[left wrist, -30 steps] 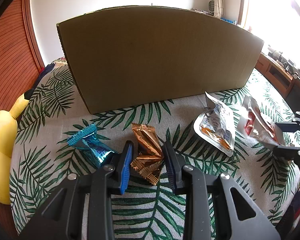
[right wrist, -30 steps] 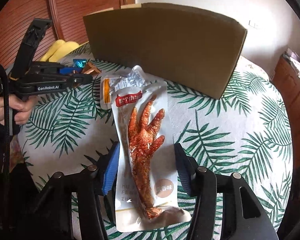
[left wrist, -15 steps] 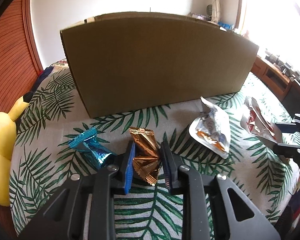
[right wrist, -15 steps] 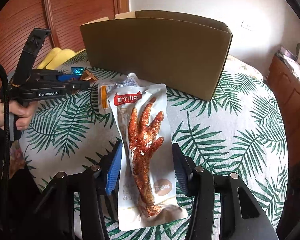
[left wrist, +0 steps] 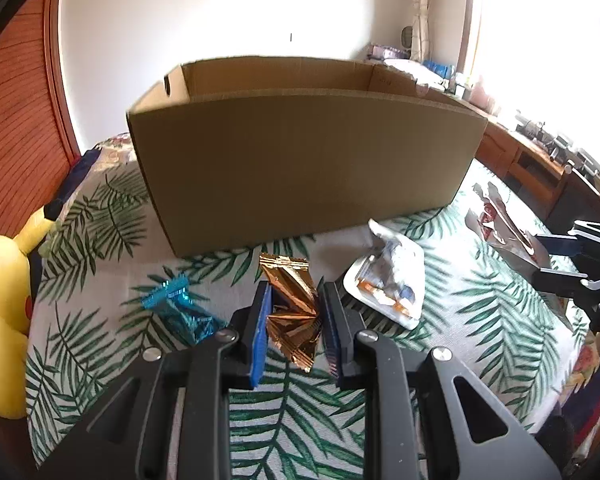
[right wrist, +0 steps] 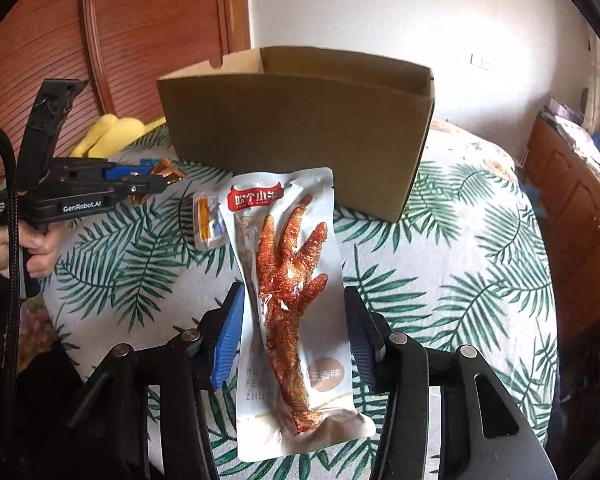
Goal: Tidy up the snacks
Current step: 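Lift and carry the gold candy and chicken-feet pack over the box with both tools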
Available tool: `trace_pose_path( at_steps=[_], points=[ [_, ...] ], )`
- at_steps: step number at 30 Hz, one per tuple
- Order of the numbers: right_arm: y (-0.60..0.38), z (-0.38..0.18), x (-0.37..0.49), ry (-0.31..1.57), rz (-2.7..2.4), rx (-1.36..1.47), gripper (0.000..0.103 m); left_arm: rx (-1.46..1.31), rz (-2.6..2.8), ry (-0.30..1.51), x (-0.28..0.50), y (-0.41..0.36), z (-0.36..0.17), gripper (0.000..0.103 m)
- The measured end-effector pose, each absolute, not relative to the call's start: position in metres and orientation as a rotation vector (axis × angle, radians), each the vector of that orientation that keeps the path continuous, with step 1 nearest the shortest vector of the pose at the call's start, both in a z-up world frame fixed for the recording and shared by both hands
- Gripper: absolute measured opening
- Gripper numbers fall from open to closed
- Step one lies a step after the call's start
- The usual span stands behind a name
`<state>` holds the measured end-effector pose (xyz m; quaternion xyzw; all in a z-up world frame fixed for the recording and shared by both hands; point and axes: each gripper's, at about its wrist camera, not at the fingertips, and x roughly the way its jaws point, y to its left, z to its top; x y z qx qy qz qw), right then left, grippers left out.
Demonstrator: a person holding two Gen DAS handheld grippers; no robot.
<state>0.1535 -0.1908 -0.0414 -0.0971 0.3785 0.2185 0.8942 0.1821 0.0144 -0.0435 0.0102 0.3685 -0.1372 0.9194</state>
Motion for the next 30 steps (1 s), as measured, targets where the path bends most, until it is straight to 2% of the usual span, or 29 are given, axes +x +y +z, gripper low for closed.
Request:
trace_pose_path(
  at_steps=[21, 30],
  points=[
    [-0.175, 0.051, 0.177, 0.571, 0.474, -0.267, 0.050, 0.030, -0.331, 0.589, 0.213, 0.006, 0.047, 0.023],
    [-0.157, 0.072, 0.216, 0.522, 0.501, -0.301, 0.050, 0.037, -0.317, 0.574, 0.250, 0.005, 0.057, 0.023]
  ],
)
